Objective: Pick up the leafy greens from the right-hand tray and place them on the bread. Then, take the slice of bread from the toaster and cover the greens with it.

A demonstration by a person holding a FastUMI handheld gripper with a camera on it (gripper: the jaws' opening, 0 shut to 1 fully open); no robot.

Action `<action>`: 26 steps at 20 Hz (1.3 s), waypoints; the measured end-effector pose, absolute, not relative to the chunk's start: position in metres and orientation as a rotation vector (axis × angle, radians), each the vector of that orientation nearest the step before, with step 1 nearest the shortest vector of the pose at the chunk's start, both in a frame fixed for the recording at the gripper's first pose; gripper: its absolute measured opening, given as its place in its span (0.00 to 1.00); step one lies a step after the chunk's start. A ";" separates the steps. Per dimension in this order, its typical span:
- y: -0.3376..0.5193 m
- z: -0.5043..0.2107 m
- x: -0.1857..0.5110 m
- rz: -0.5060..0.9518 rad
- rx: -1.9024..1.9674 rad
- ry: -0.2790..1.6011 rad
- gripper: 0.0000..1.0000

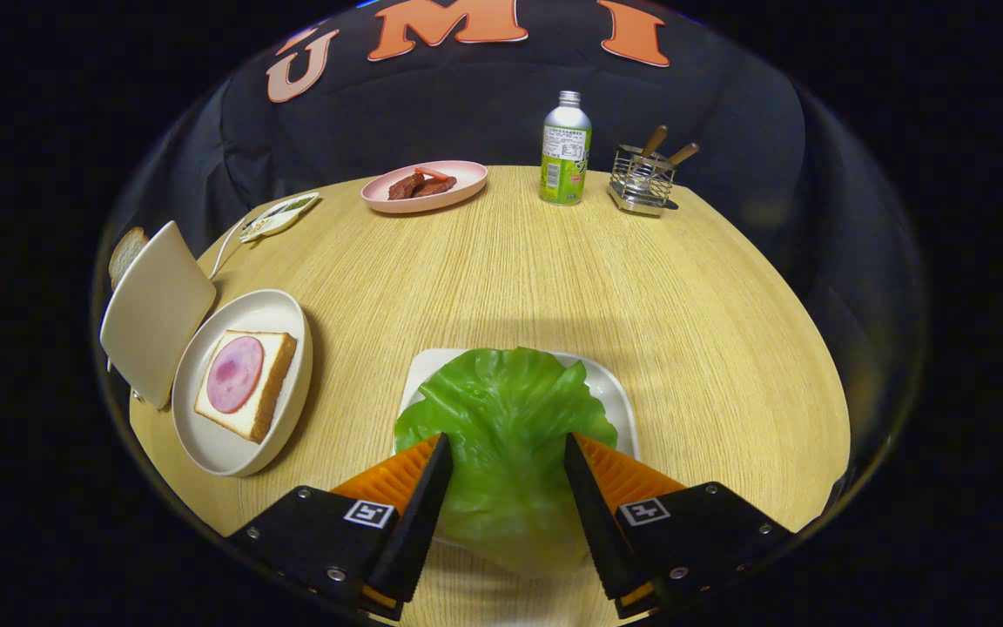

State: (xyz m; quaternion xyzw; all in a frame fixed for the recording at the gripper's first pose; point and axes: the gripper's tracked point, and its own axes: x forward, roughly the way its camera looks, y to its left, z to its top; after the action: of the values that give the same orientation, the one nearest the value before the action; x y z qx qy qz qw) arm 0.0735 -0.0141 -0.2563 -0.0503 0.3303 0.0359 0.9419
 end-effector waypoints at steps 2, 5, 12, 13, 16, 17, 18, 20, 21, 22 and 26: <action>-0.017 -0.256 0.073 0.073 -0.100 0.675 0.75; -0.023 -0.256 0.075 0.062 -0.088 0.677 0.62; -0.030 -0.254 0.079 0.045 -0.111 0.664 0.19; -0.029 -0.254 0.079 0.045 -0.123 0.663 0.08; -0.027 -0.244 0.079 0.044 -0.143 0.643 0.03; -0.024 -0.239 0.078 0.050 -0.135 0.637 0.01; -0.021 -0.234 0.077 0.054 -0.128 0.630 0.01; -0.016 -0.224 0.075 0.064 -0.118 0.620 0.01; -0.012 -0.219 0.074 0.068 -0.114 0.610 0.01; -0.007 -0.214 0.073 0.077 -0.108 0.607 0.01; 0.017 -0.199 0.066 0.111 -0.091 0.591 0.01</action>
State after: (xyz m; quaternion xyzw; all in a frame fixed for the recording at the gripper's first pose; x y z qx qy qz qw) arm 0.0664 0.0173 -0.1990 -0.0448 0.2912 0.0545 0.9541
